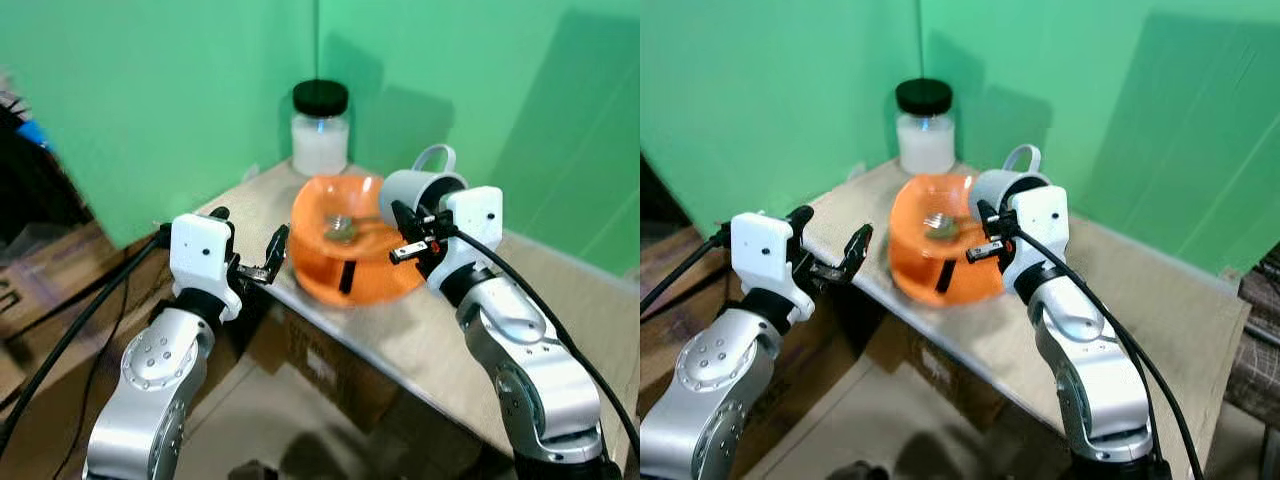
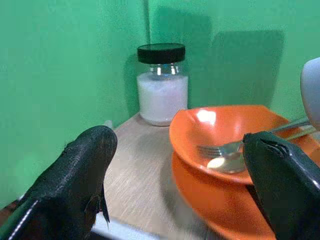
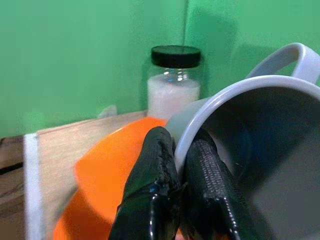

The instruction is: Setting the table

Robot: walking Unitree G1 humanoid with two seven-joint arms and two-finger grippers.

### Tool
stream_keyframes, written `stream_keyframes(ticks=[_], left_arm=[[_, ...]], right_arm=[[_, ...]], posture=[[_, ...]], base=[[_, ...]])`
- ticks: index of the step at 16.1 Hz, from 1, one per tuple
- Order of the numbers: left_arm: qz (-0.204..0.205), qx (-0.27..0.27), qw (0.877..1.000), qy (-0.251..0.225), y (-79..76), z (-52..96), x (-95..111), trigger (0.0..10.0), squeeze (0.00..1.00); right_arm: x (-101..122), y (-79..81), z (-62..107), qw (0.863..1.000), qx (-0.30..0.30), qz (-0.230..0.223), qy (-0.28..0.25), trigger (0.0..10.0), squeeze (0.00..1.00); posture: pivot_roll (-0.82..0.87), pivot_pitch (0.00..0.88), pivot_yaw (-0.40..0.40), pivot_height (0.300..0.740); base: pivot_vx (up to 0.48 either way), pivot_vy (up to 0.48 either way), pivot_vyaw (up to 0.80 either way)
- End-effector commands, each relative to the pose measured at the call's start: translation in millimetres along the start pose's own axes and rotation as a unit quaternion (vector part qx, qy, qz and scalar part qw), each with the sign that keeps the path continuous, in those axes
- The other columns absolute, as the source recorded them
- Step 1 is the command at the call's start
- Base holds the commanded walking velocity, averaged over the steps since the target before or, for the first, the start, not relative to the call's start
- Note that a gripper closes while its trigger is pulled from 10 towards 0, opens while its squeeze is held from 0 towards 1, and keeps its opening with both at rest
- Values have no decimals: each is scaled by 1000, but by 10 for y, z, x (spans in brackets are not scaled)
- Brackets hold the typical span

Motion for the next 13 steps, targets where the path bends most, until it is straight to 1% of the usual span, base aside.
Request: stream_keyframes(ticks=[1, 13], left_arm=[[1, -5, 1000, 2, -10, 0, 7, 10000, 0], [-2, -7, 1000, 6, 14, -5, 13, 10000, 0]], right_arm=[[54, -4, 20, 1000, -3, -2, -12, 10000, 0], [42, -17, 22, 1000, -9, -2, -9, 10000, 0]], posture=[[-73, 0, 29, 740], [-75, 0, 32, 740]], base=[[-266, 0, 0], [-246, 0, 0]])
Point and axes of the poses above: a point about 5 cm out from each wrist's last joint towards the gripper, its own z axis pointing back from the gripper into the wrist, its own x axis along the axis of the wrist's last joint, y = z × x, the point moved 3 cm from there along -z, pointing out of the wrist towards the gripper, and after that the axes turned 12 degrees about z, right-handed, at the moved point
